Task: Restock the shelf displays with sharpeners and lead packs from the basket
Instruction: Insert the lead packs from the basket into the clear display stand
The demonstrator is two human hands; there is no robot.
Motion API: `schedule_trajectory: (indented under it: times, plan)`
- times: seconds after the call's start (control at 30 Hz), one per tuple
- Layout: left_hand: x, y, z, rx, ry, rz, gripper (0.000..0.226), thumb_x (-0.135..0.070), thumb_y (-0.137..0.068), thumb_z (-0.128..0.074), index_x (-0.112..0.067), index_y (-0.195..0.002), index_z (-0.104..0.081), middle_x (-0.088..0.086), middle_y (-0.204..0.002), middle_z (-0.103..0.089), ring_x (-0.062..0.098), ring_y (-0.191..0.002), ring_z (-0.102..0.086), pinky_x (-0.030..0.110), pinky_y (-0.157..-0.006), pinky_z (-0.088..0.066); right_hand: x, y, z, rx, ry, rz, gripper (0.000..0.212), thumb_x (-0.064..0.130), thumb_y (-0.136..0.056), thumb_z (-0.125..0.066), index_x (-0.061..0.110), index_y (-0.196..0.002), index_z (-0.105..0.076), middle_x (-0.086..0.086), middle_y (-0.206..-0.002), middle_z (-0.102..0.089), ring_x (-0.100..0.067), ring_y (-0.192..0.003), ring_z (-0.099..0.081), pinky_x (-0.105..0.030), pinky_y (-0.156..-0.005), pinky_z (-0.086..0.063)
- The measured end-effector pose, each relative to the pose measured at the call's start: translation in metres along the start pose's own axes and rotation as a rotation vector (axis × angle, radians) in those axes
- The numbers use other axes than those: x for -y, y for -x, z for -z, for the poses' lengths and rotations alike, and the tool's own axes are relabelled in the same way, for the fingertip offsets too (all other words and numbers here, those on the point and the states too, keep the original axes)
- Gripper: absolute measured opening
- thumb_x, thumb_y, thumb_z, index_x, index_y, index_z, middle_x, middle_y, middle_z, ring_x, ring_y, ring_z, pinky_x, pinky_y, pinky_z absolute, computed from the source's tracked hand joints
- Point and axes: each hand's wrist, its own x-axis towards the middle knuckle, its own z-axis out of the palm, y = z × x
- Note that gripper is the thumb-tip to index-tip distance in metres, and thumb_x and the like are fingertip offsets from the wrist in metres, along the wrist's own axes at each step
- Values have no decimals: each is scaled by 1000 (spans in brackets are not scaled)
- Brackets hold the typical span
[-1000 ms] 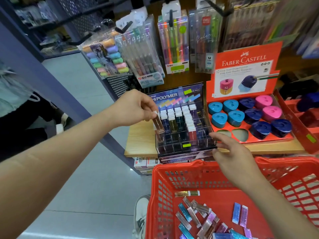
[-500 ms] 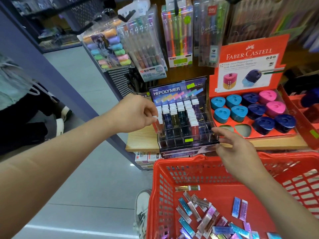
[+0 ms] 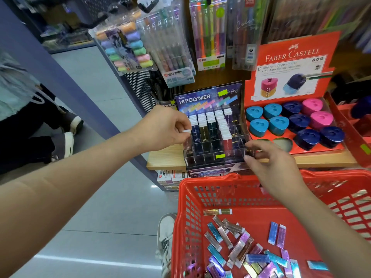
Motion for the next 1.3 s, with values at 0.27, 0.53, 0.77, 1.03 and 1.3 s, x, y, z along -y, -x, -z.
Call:
schedule_trajectory:
  times: [0.27,0.53,0.77,1.03,1.3]
  plan:
    - [10,8,-21,-81,-64,-38,9,-19,-85,-68,-14,-90,-73,-3,-78,-68,10,-70,-61,34,-70,-55,2,-13,1,-69,182,49,15,26,-83,-75,18,-95,-70,-4,-89,-67,-24,-82,-64,-43,-72,-55]
    - [11,9,-38,-61,-368,-145,19,-27,-90,-59,-11,-95,-68,5,-89,-65,23,-83,-61,31,-68,-44,-1,-4,10,-10,124,46,35,13,-86,-67,23,-119,-63,1,-100,-64,-13,-82,-64,-27,-74,-48]
    - [-53,13,-1,-77,-353,-97,16,-32,-88,-51,-23,-90,-64,-5,-84,-66,22,-79,-61,35,-69,-51,-25,21,89,287,343,-22,17,7,-83,-66,24,-83,-68,12,-66,-61,-1,-61,-55,-8,-58,-36]
    - [-126,49,-140,550,-138,82,23,-31,-88,-53,-19,-97,-70,4,-103,-71,26,-99,-64,31,-80,-49,-125,83,103,597,400,-543,17,6,-88,-54,3,-90,-71,-11,-65,-66,-7,-45,-57,-14,-43,-39]
    - [-103,141,-301,777,140,723,61,-48,-80,-65,-12,-127,-50,14,-119,-63,32,-109,-61,36,-89,-51,-205,161,41,479,-162,-1279,1,14,-89,-59,15,-90,-60,-7,-81,-58,-21,-66,-57,-32,-65,-53]
